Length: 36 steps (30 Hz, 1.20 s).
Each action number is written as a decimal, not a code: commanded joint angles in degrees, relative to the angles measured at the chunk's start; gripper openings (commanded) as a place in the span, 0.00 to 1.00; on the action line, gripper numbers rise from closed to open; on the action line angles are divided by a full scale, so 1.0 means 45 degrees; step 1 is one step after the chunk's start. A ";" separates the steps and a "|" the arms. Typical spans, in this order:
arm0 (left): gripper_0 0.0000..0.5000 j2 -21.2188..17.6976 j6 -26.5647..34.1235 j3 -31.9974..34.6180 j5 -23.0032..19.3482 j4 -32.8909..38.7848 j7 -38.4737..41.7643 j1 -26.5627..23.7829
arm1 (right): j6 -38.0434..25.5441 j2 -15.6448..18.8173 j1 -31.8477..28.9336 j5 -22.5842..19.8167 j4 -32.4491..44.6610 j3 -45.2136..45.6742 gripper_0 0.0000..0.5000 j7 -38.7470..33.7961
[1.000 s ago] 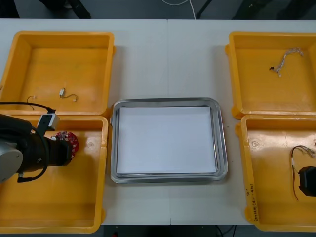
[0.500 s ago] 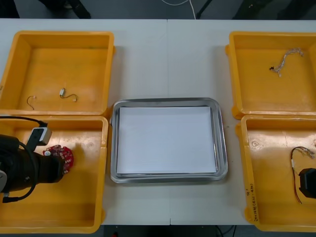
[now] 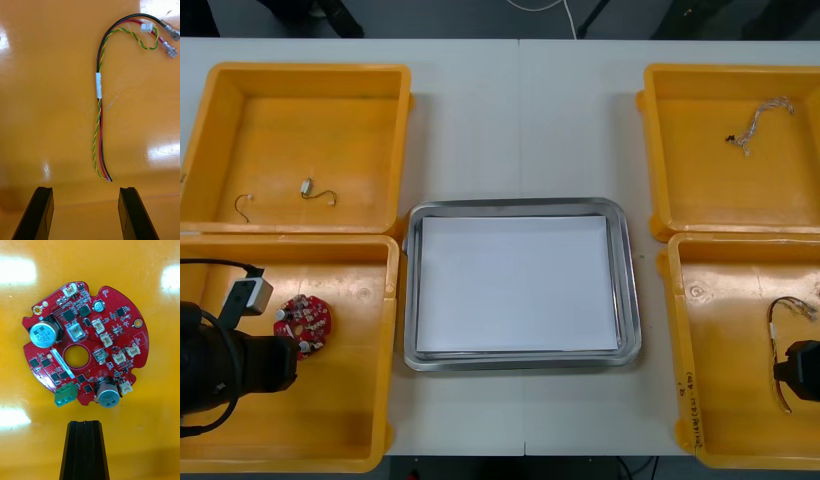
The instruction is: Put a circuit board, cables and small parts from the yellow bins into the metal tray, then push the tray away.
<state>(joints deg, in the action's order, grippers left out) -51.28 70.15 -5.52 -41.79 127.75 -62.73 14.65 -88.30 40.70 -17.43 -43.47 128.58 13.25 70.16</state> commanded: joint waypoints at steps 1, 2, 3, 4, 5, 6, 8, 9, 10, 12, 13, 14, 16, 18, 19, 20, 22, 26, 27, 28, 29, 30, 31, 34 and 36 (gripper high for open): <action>0.00 -0.0480 0.0017 0.0700 -0.0205 0.0556 -0.1567 0.0358 | -0.0633 -0.0061 0.0260 -0.0008 0.0373 0.0806 1.00 -0.0473; 0.00 -0.0480 0.0349 0.0915 -0.0342 0.0673 -0.1626 0.0338 | -0.0984 -0.0061 0.0533 -0.0047 0.0373 0.0982 1.00 -0.0473; 0.00 -0.0480 0.0467 0.0993 -0.0439 0.0732 -0.1645 0.0338 | -0.1121 -0.0061 0.0631 -0.0067 0.0373 0.1041 1.00 -0.0473; 0.00 -0.0480 0.0760 0.1227 -0.0732 0.0829 -0.1684 0.0338 | -0.1394 -0.0022 0.0904 -0.0086 0.0373 0.1177 1.00 -0.0473; 0.00 -0.0480 0.0877 0.1325 -0.0830 0.0888 -0.1684 0.0319 | -0.1512 -0.0002 0.1002 -0.0086 0.0373 0.1236 1.00 -0.0492; 0.00 -0.0480 0.1228 0.1579 -0.1104 0.1064 -0.1723 0.0319 | -0.1805 0.0095 0.1334 -0.0106 0.0373 0.1294 1.00 -0.0492; 0.00 -0.0480 0.1677 0.2008 -0.1455 0.1279 -0.1801 0.0299 | -0.2312 0.0232 0.1861 -0.0106 0.0334 0.1314 1.00 -0.0531; 0.00 -0.0480 0.1677 0.2008 -0.1455 0.1279 -0.1801 0.0299 | -0.2312 0.0232 0.1861 -0.0106 0.0334 0.1314 1.00 -0.0531; 0.00 -0.0480 0.1970 0.2340 -0.1729 0.1415 -0.1880 0.0299 | -0.2703 0.0369 0.2291 -0.0126 0.0236 0.1334 1.00 -0.0571; 0.00 -0.0480 0.2283 0.2692 -0.2021 0.1513 -0.1958 0.0241 | -0.3055 0.0486 0.2779 -0.0145 0.0041 0.1334 1.00 -0.0610; 0.00 -0.0480 0.2439 0.2887 -0.2197 0.1552 -0.2016 0.0182 | -0.3191 0.0545 0.3053 -0.0165 -0.0116 0.1334 1.00 -0.0610; 0.00 -0.0480 0.2537 0.2985 -0.2295 0.1552 -0.2016 0.0163 | -0.3230 0.0564 0.3170 -0.0165 -0.0194 0.1334 1.00 -0.0610; 0.00 -0.0460 0.2830 0.3376 -0.2627 0.1571 -0.2094 0.0006 | -0.3269 0.0584 0.3639 -0.0184 -0.0584 0.1334 1.00 -0.0590; 0.00 -0.0402 0.3181 0.3747 -0.2783 0.1571 -0.2114 -0.0150 | -0.3269 0.0584 0.3990 -0.0184 -0.0936 0.1334 1.00 -0.0531; 0.00 -0.0402 0.3240 0.3786 -0.2783 0.1571 -0.2114 -0.0169 | -0.3269 0.0584 0.4049 -0.0165 -0.0995 0.1334 1.00 -0.0512; 0.00 -0.0363 0.3474 0.3903 -0.2803 0.1552 -0.2133 -0.0326 | -0.3269 0.0584 0.4264 -0.0145 -0.1209 0.1334 1.00 -0.0492; 0.00 -0.0265 0.3865 0.4079 -0.2822 0.1552 -0.2133 -0.0599 | -0.3269 0.0623 0.4615 -0.0086 -0.1620 0.1334 1.00 -0.0414; 0.00 -0.0109 0.4392 0.4313 -0.2803 0.1552 -0.2173 -0.0990 | -0.3191 0.0877 0.5103 -0.0126 -0.2264 0.1334 1.00 -0.0297; 0.00 -0.0089 0.4490 0.4411 -0.2803 0.1552 -0.2173 -0.1068 | -0.3113 0.0896 0.5201 -0.0145 -0.2420 0.1314 1.00 -0.0238; 0.00 -0.0070 0.4627 0.4508 -0.2803 0.1552 -0.2192 -0.1185 | -0.3015 0.0935 0.5338 -0.0184 -0.2655 0.1314 1.00 -0.0199; 0.00 -0.0089 0.4705 0.4547 -0.2803 0.1552 -0.2212 -0.1263 | -0.2957 0.0955 0.5396 -0.0204 -0.2791 0.1314 1.00 -0.0141; 0.00 -0.0089 0.4881 0.4665 -0.2803 0.1532 -0.2231 -0.1419 | -0.2801 0.0994 0.5533 -0.0243 -0.3045 0.1255 1.00 -0.0063; 0.00 -0.0070 0.5017 0.4723 -0.2803 0.1513 -0.2251 -0.1517 | -0.2703 0.0994 0.5631 -0.0243 -0.3182 0.1216 1.00 -0.0024; 0.00 -0.0089 0.5427 0.4899 -0.2803 0.1513 -0.2368 -0.1790 | -0.2390 0.0994 0.5826 -0.0282 -0.3690 0.1021 1.00 0.0172; 0.00 -0.0089 0.5799 0.5036 -0.2822 0.1513 -0.2524 -0.2044 | -0.2000 0.1033 0.6021 -0.0301 -0.4080 0.0689 1.00 0.0269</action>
<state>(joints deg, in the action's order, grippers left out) -51.34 94.11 14.57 -53.93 132.99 -67.21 8.55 -99.29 42.56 7.04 -44.38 111.87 17.56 69.73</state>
